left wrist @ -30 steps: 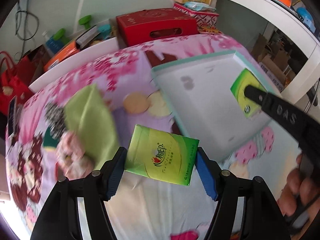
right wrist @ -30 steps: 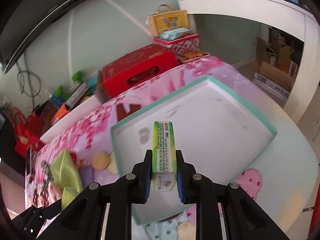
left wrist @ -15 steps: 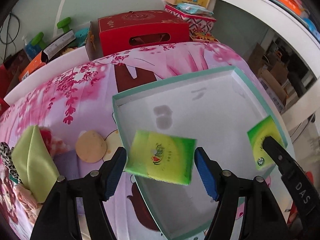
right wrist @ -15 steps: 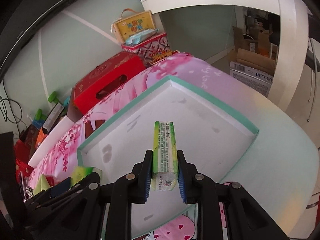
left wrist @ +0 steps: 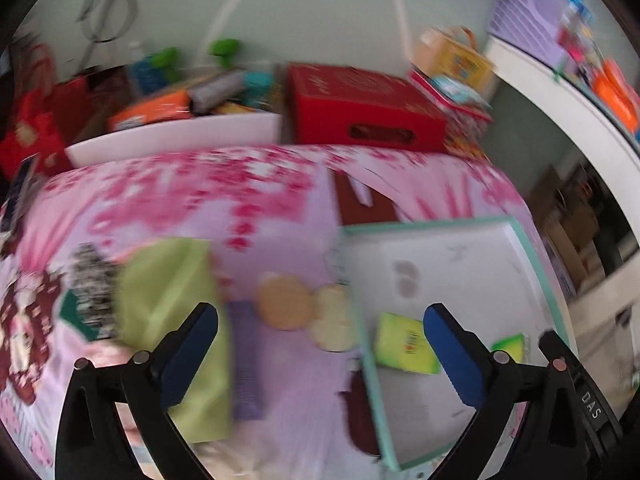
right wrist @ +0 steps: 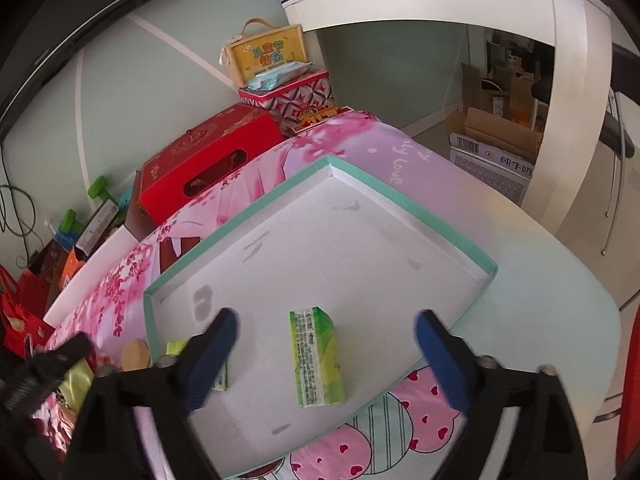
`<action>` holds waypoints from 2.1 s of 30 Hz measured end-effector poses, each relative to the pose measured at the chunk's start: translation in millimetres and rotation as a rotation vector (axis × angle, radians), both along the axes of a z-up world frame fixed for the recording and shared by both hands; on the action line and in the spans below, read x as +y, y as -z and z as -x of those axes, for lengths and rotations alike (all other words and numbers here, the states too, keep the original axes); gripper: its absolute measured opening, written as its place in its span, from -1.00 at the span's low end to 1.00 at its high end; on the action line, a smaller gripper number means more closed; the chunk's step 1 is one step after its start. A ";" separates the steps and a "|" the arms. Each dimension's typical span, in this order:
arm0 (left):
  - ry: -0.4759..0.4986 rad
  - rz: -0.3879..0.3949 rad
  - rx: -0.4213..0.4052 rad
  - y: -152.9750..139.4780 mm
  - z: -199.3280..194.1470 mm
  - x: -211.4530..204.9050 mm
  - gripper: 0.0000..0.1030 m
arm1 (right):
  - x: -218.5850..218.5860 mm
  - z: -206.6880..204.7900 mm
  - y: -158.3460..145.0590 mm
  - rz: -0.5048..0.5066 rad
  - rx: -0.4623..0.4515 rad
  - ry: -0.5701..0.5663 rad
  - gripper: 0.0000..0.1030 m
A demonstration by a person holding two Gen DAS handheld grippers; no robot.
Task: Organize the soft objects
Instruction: 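Move both tools back over the pile of soft items, then grasp the pink cloth with the right tool while the left tool grasps the red tape ring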
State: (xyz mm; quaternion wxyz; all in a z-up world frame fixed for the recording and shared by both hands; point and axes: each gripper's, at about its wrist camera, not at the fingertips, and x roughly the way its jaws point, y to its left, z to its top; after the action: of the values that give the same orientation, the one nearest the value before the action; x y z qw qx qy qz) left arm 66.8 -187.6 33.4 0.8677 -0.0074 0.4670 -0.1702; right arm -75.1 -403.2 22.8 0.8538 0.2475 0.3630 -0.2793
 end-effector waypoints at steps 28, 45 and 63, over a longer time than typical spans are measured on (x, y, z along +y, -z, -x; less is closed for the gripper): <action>-0.631 0.108 0.044 5.6 17.1 261.8 0.99 | 194.9 -85.6 -19.9 0.020 -0.127 -0.516 1.00; -0.643 0.072 0.304 67.7 11.2 266.3 0.99 | 268.0 -112.6 25.7 -0.083 -0.032 -0.775 0.55; -0.552 0.079 0.338 70.3 4.2 242.5 0.99 | 258.5 -109.3 25.3 -0.221 -0.085 -0.806 -0.83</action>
State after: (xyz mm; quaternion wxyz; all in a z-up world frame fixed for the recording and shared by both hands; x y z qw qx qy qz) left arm 62.6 54.9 -36.9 0.7903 -0.1954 0.5778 0.0571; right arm 34.1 -144.6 -2.5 0.8773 0.1869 0.4230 0.1281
